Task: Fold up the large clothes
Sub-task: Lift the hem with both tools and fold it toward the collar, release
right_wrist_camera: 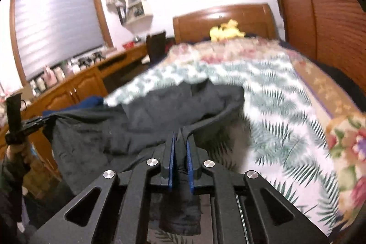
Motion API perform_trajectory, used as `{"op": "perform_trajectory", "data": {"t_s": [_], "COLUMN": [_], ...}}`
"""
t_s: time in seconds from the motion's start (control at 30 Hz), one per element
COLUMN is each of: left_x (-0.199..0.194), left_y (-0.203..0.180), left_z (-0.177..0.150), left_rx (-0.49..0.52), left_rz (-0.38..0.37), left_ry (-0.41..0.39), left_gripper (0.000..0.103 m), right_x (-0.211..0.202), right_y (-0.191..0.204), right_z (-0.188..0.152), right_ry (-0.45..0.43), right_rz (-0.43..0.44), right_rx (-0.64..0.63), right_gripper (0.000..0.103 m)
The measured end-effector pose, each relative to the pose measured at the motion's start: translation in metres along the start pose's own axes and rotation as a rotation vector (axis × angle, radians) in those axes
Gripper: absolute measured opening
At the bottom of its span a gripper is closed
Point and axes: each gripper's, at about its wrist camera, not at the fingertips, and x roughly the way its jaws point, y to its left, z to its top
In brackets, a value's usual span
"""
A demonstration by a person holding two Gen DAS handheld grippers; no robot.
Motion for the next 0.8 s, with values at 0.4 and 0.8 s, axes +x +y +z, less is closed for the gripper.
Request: {"op": "perform_trajectory", "data": {"t_s": [0.4,0.8], "left_x": [-0.085,0.014], "left_y": [-0.005,0.023], "left_z": [0.034,0.021], "left_rx": [-0.038,-0.083], "left_rz": [-0.042,0.032], "left_ry": [-0.15,-0.018], "left_gripper": [0.002,0.002], "right_x": [-0.114,-0.039], "right_y": [0.028,-0.001], "right_z": [0.04,0.029], "right_ry": [-0.166,-0.026], "right_rz": [-0.006,-0.114], "right_rx": [-0.073,-0.087], "right_gripper": [0.006,0.006]}}
